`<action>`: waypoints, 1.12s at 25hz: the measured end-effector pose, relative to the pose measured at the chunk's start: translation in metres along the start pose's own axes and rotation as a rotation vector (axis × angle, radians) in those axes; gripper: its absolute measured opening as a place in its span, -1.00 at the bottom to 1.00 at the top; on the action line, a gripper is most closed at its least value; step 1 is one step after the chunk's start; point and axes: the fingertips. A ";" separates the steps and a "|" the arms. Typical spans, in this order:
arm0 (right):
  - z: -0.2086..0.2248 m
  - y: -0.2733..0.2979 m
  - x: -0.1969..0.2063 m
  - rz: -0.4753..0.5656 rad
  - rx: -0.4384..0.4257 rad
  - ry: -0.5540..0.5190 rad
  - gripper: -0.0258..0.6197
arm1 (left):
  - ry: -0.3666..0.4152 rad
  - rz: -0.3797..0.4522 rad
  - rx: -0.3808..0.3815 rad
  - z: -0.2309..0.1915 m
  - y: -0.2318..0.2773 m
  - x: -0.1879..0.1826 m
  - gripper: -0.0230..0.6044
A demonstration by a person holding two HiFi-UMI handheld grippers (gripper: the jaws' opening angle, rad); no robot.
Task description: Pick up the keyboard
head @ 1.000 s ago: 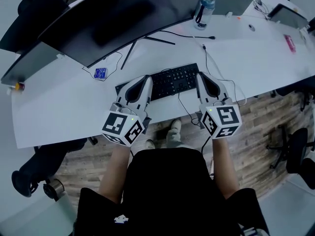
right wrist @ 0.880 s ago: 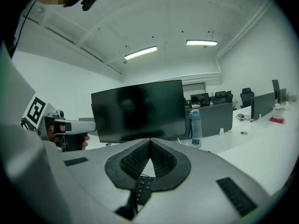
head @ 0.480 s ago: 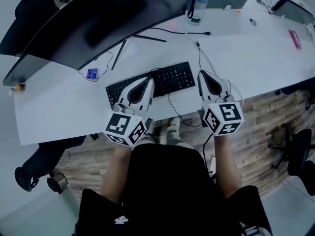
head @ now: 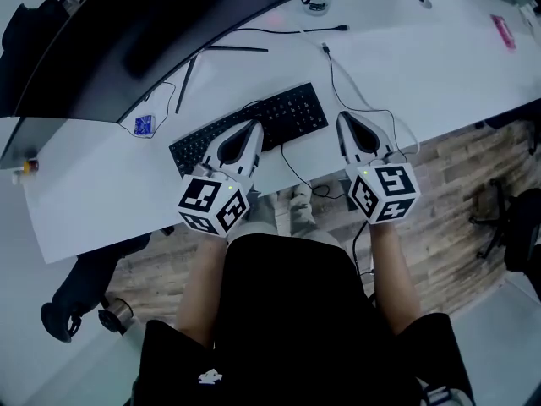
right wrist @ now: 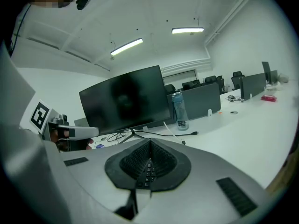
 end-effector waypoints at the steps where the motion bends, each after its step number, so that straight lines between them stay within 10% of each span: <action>1: 0.001 0.000 0.003 -0.004 0.009 0.003 -0.91 | 0.010 -0.017 0.002 -0.003 0.002 0.004 -0.89; 20: -0.001 0.024 0.046 -0.078 0.167 0.099 -0.91 | 0.154 -0.323 0.125 -0.078 0.051 0.060 -0.87; 28: -0.017 0.032 0.074 -0.123 0.182 0.123 -0.91 | 0.314 -0.500 0.188 -0.104 0.078 0.093 -0.33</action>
Point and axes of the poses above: the fingertips, and each gripper's own axes: y forward along the fingers, z to its right, x out of its underside, and after that the axes turned 2 degrees about x, right-handed
